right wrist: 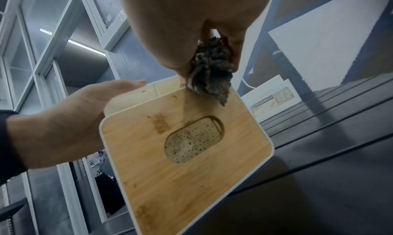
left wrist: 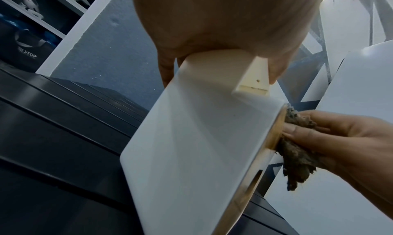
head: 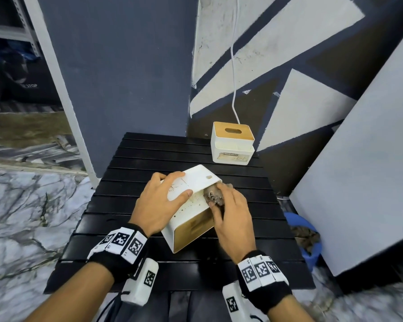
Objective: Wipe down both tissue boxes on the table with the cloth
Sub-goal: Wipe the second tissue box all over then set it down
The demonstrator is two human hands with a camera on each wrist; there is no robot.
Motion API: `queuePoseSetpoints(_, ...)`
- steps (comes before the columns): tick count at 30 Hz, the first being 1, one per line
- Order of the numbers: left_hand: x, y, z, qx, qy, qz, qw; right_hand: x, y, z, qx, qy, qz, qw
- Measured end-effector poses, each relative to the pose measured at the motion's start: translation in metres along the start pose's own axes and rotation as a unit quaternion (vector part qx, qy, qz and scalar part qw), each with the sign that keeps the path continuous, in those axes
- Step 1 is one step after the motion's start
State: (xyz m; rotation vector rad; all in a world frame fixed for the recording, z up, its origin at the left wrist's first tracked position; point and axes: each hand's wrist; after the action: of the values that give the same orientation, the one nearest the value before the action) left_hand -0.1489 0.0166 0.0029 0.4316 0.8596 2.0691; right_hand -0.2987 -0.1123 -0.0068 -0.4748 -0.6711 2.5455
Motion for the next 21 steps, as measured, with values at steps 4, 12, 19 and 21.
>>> queuePoseSetpoints(4,0.001,0.000,-0.001,0.008,0.004,-0.005,1.000,-0.004,-0.001,0.000,-0.004,0.020,-0.021,1.000)
queuePoseSetpoints(12,0.001,0.003,-0.004,-0.002,0.024,-0.001,1.000,-0.006,-0.017,-0.011,0.014,0.037,0.020,0.999)
queuePoseSetpoints(19,0.004,0.004,-0.004,-0.006,0.021,0.000,1.000,-0.007,-0.004,-0.002,-0.015,0.044,0.047,0.998)
queuePoseSetpoints(21,0.005,0.005,-0.005,-0.005,0.026,0.000,1.000,-0.010,-0.002,-0.004,0.005,0.053,0.040,0.998)
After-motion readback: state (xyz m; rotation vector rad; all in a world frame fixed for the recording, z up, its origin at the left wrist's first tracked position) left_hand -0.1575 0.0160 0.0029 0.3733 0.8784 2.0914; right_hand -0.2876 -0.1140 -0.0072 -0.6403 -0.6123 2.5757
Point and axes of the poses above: each hand's wrist, its own x-axis away from the middle knuckle, its own z-axis out of the back of the hand, y = z × x, and after that the axes turned 14 degrees about -y, right-handed
